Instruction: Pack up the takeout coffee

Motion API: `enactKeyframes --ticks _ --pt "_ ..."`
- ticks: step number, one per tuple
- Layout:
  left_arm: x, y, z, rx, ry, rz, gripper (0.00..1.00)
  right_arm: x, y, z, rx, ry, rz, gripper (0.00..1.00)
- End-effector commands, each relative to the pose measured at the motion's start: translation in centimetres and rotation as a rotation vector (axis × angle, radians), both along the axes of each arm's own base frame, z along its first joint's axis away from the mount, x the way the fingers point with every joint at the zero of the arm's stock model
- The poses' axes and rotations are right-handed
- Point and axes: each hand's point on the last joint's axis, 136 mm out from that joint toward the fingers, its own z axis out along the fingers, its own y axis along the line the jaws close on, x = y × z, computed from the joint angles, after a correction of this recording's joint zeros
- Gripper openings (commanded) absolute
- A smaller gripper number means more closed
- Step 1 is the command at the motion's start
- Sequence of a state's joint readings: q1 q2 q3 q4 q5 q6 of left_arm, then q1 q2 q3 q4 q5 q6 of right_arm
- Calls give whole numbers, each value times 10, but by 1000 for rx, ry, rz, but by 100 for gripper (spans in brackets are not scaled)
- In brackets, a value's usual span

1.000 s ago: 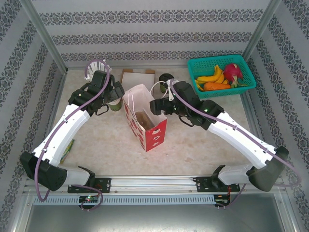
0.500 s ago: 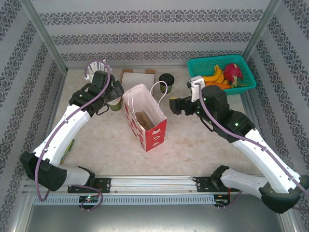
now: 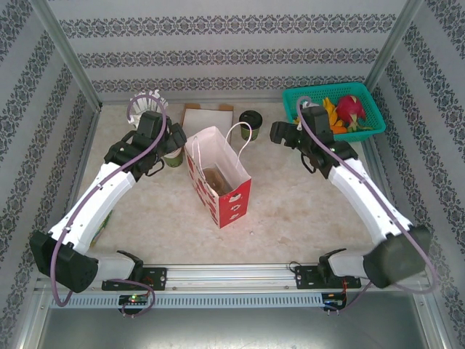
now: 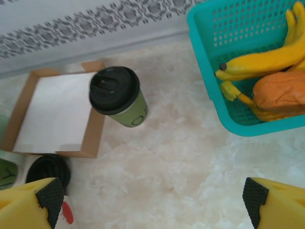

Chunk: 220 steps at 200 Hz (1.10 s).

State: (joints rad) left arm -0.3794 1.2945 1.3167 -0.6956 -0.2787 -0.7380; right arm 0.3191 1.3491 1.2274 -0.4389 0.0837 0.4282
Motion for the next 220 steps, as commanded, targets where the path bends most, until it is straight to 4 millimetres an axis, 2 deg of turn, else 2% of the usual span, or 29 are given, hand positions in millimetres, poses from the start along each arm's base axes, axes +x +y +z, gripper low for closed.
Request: enactKeyframes --ticks 1,52,69,95,119,158,220 --pt "-4 8 9 29 -32 22 100 29 15 8 54 -53 36 98" --pt "-3 11 10 26 -32 38 100 84 50 -41 31 30 188 98" --pt "-4 12 11 31 -29 40 100 99 69 -50 48 63 276 98" --pt "-4 13 10 38 -17 44 100 130 69 -70 28 105 246 98" --pt "-5 16 10 46 -6 56 100 152 71 -88 32 140 243 98" --pt "-8 21 12 60 -4 75 100 167 80 -108 -4 200 288 98" --pt "-12 27 14 81 2 92 100 168 96 -119 29 220 371 98"
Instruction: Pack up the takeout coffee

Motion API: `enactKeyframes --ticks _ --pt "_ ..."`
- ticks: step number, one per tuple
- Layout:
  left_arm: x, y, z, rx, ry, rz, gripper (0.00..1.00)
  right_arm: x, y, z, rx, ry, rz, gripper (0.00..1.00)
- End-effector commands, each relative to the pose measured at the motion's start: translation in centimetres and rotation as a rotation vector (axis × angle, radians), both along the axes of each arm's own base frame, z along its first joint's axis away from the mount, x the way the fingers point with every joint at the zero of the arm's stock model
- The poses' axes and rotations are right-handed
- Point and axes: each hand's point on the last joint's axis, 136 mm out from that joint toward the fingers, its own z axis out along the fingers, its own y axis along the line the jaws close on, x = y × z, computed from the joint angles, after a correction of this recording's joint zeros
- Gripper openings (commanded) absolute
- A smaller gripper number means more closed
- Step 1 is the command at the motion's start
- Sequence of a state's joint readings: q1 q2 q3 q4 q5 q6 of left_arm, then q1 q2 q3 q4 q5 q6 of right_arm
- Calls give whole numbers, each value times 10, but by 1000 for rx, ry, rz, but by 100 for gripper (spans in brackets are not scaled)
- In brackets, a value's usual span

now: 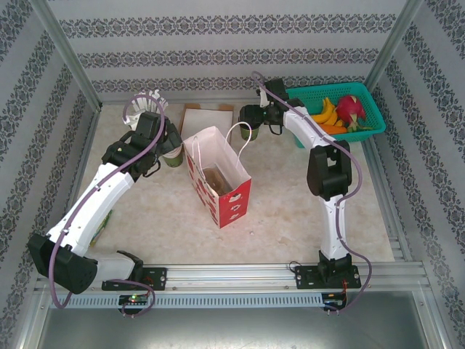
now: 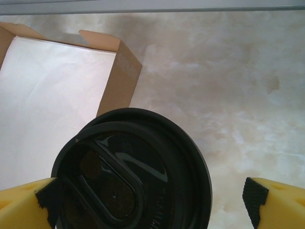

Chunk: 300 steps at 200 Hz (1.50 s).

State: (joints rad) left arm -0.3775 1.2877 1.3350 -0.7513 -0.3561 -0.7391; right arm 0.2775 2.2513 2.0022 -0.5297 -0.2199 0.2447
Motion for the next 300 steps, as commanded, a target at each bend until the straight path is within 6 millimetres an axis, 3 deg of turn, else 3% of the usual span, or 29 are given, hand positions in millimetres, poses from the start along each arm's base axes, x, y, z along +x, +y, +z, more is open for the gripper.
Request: enactKeyframes --ticks 1,69,114,155,177,209,257,300 --pt "-6 10 10 20 -7 33 100 -2 12 1 25 8 64 98" --pt "-7 9 8 21 5 24 100 1 16 4 47 4 56 98" --pt "-7 8 6 28 14 8 100 4 19 -15 29 39 69 98" --pt "-7 6 2 30 31 -5 100 8 19 -20 -7 51 61 98" --pt "-7 6 1 33 35 -7 100 7 14 -19 -26 48 38 91" --pt "-7 5 -1 36 42 -10 100 0 12 -15 -29 48 46 78" --pt "-5 0 0 17 33 -35 100 -18 0 -8 -37 44 17 76" --pt "-3 -5 -2 -1 17 -54 100 -51 -8 -12 -12 85 -4 72"
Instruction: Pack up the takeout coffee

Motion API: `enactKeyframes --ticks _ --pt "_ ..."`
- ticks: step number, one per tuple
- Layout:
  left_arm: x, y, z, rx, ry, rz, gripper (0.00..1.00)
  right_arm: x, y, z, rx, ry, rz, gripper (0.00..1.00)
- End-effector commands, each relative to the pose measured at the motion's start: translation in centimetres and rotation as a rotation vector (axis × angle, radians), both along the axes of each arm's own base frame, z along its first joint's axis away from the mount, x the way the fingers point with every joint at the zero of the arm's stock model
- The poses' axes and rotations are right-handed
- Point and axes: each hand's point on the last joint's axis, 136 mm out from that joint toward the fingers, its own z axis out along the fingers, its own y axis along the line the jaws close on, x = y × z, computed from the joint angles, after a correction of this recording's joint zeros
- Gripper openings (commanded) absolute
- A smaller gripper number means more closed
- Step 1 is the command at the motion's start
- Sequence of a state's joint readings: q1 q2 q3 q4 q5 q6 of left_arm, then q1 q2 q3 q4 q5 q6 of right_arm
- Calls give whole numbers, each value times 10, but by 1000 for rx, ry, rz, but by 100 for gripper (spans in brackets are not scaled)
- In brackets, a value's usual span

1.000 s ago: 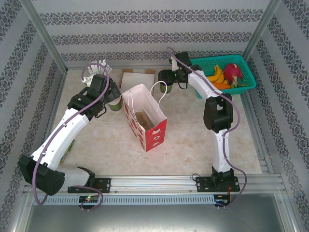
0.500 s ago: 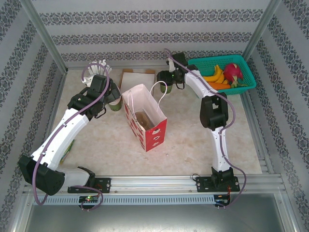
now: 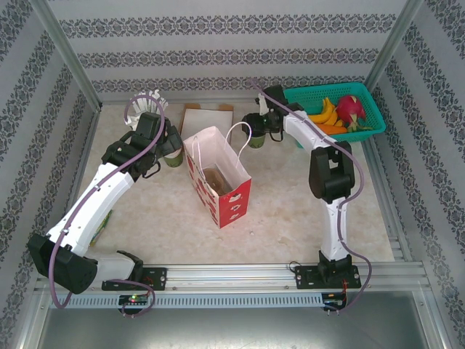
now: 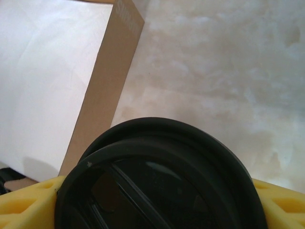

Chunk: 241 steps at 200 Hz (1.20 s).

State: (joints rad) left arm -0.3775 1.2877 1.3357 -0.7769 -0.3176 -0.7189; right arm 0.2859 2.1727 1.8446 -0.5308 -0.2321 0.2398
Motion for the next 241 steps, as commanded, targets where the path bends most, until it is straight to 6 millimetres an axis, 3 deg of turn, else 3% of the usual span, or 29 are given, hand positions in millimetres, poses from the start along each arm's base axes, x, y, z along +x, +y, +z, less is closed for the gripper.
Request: enactKeyframes --ticks 1,193,241 --pt "1 0 4 0 -19 -14 100 -19 -5 7 4 9 -24 72" --pt "-1 -8 7 -62 -69 -46 100 -173 -43 -25 52 167 -94 70" --pt "-1 -13 12 -90 -121 -77 100 -215 -56 -23 58 195 -124 71"
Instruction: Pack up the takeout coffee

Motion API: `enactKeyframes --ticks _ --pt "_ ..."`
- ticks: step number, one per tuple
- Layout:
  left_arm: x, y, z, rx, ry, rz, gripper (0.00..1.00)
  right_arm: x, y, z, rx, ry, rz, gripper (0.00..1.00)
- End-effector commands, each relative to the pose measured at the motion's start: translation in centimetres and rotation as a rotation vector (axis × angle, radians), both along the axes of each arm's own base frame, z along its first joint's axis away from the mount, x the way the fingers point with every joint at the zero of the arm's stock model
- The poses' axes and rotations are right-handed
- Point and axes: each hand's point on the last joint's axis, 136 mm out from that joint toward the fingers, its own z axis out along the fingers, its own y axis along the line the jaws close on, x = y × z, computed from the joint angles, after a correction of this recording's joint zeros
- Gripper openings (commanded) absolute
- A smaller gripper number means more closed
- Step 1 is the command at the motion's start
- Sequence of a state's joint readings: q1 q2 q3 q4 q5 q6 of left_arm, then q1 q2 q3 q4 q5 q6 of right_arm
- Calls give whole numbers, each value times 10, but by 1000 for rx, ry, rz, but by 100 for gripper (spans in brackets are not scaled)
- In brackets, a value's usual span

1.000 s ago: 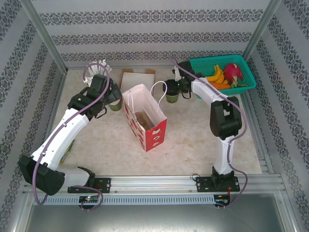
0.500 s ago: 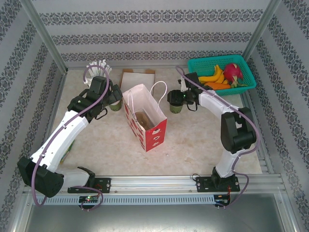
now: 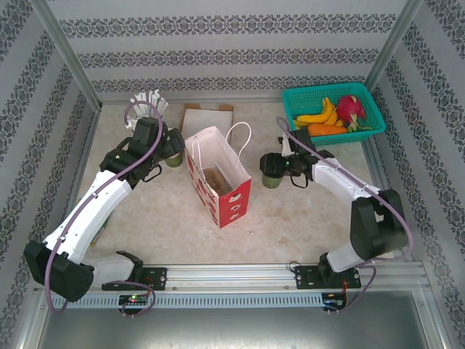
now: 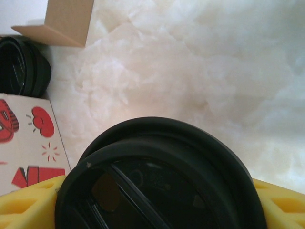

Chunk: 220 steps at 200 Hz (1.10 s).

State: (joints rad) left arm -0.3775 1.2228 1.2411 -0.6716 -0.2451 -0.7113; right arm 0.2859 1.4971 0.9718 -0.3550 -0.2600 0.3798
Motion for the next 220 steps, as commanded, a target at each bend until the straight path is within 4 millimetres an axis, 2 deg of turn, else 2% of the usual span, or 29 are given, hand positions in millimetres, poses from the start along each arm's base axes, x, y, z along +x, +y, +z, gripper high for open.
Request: enactKeyframes --ticks 1,33,60,111,143,197,220 --pt "3 -2 15 -23 -71 -19 100 -39 -9 -18 -19 115 -25 71" --pt "1 0 20 -27 -97 -15 100 -63 -16 -26 -23 135 -41 75" --pt "1 3 23 -23 -112 -4 100 -71 -18 -27 -29 123 -25 81" --pt "0 2 23 -21 -110 -8 100 -66 -18 -1 -44 82 -5 98" --pt "-1 4 25 -17 -114 -8 100 -72 -29 2 -136 177 -3 98" --pt "-3 9 24 6 -111 8 100 -80 -36 6 -210 310 -2 98" --pt "-4 10 22 15 -108 10 100 -83 -32 7 -205 405 1 98"
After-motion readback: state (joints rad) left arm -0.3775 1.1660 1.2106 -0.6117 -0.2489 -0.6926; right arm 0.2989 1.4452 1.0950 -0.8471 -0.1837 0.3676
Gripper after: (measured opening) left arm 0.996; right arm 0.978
